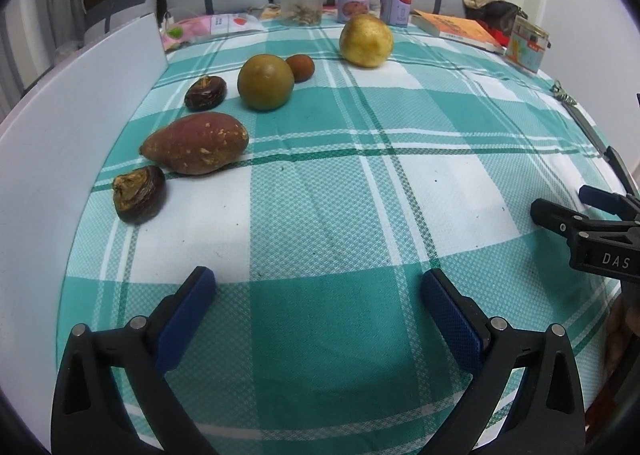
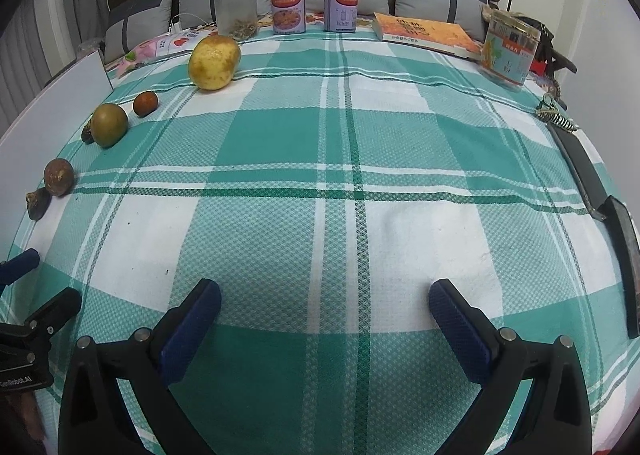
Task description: Organize fruits
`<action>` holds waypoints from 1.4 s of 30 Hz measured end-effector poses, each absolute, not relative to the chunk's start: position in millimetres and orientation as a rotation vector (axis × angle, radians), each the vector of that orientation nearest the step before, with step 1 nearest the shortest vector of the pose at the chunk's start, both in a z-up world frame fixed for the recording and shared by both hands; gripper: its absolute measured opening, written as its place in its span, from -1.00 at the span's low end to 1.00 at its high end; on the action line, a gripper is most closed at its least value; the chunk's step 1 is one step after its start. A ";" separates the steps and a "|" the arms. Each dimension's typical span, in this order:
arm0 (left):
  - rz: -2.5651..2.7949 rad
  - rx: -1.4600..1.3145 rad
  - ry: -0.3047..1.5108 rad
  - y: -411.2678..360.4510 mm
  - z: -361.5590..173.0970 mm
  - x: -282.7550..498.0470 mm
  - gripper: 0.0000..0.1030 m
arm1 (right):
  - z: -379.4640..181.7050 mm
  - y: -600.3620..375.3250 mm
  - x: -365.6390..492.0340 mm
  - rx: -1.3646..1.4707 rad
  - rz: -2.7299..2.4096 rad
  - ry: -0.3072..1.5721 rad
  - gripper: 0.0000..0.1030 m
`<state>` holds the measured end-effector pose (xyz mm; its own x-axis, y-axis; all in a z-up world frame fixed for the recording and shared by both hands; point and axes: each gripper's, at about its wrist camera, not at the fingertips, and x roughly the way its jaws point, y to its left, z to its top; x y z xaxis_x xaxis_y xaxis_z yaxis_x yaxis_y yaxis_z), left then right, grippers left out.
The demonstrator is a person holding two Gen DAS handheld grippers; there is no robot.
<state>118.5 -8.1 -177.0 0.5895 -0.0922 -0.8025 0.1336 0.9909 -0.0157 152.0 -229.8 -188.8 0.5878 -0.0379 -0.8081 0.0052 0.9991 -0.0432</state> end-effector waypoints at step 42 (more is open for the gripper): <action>-0.131 0.049 0.931 -8.3 -177.1 117.7 0.99 | -189.6 -244.7 178.0 -0.009 -0.059 0.940 1.00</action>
